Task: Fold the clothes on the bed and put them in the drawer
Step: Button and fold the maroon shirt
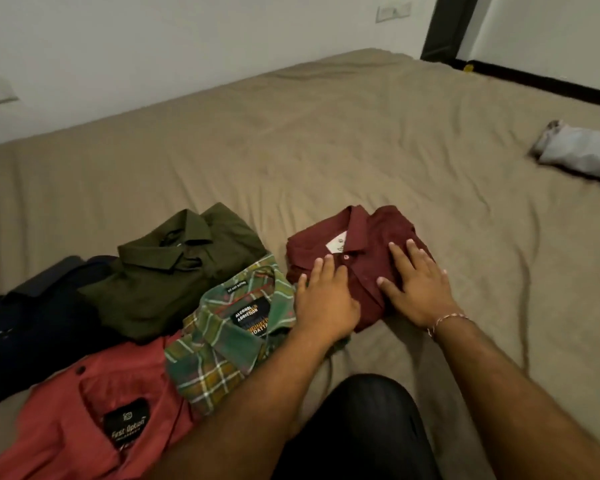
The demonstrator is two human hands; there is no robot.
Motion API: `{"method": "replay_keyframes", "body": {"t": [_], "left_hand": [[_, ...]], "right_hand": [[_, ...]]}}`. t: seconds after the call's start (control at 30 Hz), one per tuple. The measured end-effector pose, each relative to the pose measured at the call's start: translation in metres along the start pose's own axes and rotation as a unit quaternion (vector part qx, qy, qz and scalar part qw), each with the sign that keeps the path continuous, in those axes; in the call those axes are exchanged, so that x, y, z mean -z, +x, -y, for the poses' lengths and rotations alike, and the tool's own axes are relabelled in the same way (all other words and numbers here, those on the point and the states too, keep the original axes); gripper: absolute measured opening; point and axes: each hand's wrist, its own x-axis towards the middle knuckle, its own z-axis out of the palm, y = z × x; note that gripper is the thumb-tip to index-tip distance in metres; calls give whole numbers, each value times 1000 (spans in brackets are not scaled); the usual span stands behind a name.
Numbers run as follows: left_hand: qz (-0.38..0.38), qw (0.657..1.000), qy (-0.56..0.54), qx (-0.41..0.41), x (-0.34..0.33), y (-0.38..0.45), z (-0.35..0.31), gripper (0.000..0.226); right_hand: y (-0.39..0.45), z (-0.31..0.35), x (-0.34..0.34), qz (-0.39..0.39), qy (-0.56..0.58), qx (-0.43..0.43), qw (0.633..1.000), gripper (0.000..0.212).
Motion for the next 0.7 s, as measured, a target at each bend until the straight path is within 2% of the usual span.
{"method": "replay_keyframes", "body": {"t": [0.03,0.07,0.2,0.3,0.37,0.53,0.63,0.7], "left_hand": [[10,1000,4,-2,1,2,-5,75],[-11,1000,3,-15,4,2,-11,77],[-68,983,15,-168,0,-3,-84,83],[-27,959,54,-276,-30,-7,-163,85],[20,948,79,-308,-58,-9,-213,88],[95,889,132,-427,-132,-33,-388,88],[107,845,163,-498,-150,-55,-491,89],[115,830,174,-518,-147,-95,-570,90]], "right_hand": [[-7,-11,5,-36,18,-13,999,77],[-15,-21,9,-67,22,-21,997,78],[-63,-88,26,-159,-12,-73,985,75],[-109,-160,42,-215,-27,-147,965,75],[-139,-211,54,-248,-36,-192,949,76],[-237,-348,94,-246,-50,-343,905,79],[-292,-394,125,-246,-34,-384,890,82],[-353,-428,157,-246,-19,-408,879,83]]}}
